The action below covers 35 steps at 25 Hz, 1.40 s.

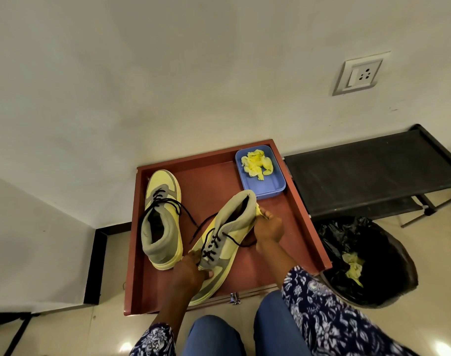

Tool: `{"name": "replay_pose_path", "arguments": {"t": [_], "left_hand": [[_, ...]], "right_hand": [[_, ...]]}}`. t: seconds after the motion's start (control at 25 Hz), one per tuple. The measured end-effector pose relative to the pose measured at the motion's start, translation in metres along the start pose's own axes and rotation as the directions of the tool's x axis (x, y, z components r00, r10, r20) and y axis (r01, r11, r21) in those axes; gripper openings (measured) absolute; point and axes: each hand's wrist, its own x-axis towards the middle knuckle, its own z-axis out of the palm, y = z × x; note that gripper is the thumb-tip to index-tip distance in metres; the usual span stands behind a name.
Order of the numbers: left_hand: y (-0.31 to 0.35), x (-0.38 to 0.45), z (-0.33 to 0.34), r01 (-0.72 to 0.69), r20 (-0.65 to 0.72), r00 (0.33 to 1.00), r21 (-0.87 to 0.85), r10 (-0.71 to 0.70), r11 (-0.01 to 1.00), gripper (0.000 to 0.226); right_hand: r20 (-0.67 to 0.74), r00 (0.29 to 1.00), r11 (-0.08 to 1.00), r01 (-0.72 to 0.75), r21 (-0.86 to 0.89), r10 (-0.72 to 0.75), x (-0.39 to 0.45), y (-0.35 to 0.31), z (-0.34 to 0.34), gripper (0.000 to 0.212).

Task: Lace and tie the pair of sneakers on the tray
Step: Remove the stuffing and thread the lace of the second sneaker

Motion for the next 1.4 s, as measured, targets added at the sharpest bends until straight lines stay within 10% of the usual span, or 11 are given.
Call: {"name": "replay_pose_path", "arguments": {"t": [0.56,1.04,1.4], "left_hand": [[-0.001,0.001,-0.001,-0.06,-0.016,0.998,0.101,0.062,0.993,0.065],[-0.002,0.004,0.0,-0.043,-0.001,0.999,0.036,0.043,0.998,0.068],[-0.002,0.004,0.001,-0.055,-0.019,0.998,0.076,0.057,0.996,0.062]], "right_hand": [[0.02,0.952,0.95,0.306,-0.067,-0.305,-0.065,0.031,0.009,0.025],[-0.046,0.998,0.996,-0.033,0.083,0.037,-0.017,0.009,0.005,0.024],[0.111,0.994,0.99,0.016,-0.138,0.0,0.02,-0.017,0.004,0.033]]}}
